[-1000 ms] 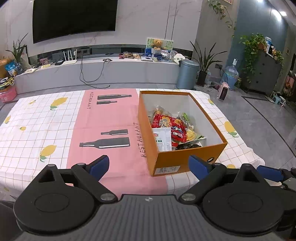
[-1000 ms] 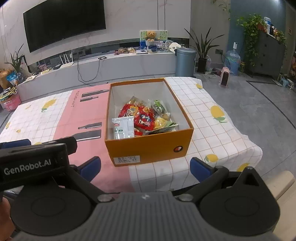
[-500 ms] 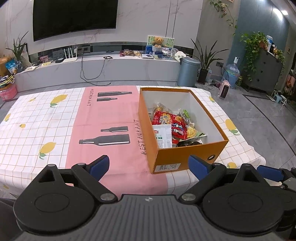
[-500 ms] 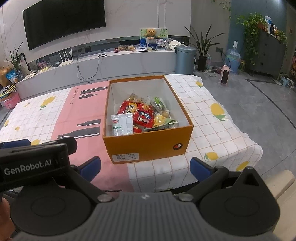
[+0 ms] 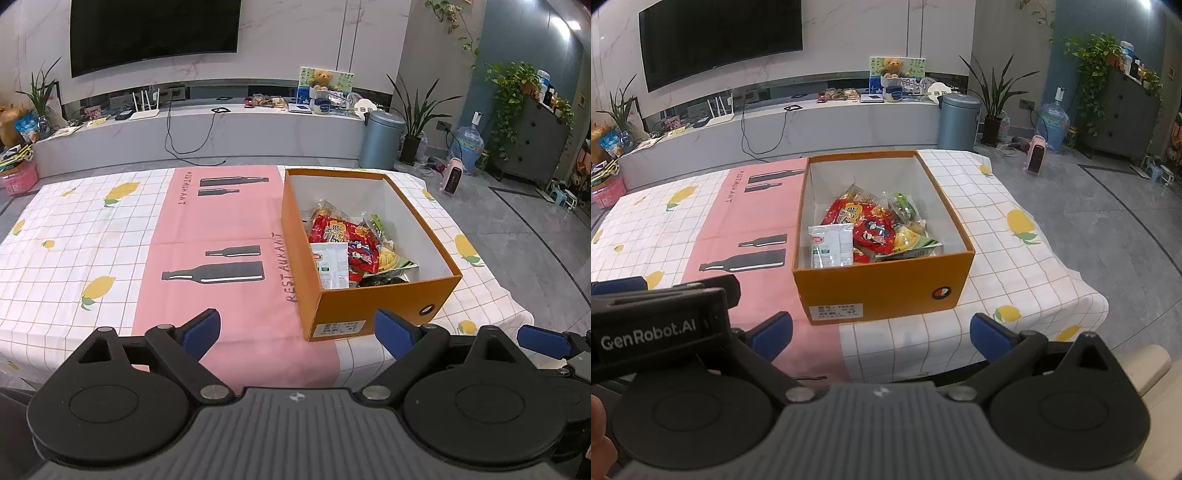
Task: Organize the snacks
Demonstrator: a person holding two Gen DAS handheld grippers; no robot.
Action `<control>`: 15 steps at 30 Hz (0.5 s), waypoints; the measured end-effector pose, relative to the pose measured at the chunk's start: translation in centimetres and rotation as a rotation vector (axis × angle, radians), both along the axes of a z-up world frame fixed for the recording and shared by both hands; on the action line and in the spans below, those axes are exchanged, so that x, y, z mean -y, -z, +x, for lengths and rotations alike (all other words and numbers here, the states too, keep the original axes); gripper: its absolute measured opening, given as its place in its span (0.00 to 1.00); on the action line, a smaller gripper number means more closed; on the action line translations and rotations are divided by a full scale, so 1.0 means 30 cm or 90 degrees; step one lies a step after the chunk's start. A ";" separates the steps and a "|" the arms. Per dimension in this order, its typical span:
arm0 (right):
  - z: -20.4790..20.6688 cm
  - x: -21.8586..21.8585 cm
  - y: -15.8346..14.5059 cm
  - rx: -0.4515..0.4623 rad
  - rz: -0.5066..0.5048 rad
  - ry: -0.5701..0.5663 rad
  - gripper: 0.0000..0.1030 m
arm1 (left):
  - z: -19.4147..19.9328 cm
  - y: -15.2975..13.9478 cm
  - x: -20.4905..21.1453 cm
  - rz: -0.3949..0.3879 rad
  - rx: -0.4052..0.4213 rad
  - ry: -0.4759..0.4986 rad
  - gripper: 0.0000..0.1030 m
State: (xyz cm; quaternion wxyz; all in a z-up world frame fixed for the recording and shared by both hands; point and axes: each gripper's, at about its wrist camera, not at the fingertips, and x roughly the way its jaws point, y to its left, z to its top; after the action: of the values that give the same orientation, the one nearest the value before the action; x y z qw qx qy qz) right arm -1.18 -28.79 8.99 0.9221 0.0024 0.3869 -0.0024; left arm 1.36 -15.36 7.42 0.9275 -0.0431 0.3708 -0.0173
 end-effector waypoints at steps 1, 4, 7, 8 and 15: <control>0.000 0.000 0.000 0.000 0.000 0.000 0.97 | -0.001 0.000 0.000 0.000 0.000 0.000 1.00; 0.000 0.000 0.000 0.000 0.000 0.000 0.97 | 0.000 0.000 0.000 0.000 0.000 0.000 1.00; 0.000 -0.002 0.000 -0.001 -0.003 -0.001 0.97 | -0.003 0.006 -0.005 -0.001 -0.002 -0.001 1.00; 0.001 -0.003 0.000 -0.001 -0.005 -0.001 0.97 | -0.004 0.007 -0.006 -0.001 -0.003 -0.001 1.00; -0.001 -0.012 0.001 0.002 -0.009 -0.001 0.97 | -0.005 0.010 -0.007 -0.002 -0.002 0.000 1.00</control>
State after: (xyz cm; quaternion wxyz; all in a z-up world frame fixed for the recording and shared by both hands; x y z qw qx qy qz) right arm -1.20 -28.43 8.96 0.9228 -0.0044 0.3852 -0.0043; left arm 1.20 -15.15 7.12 0.9269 -0.0449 0.3723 -0.0181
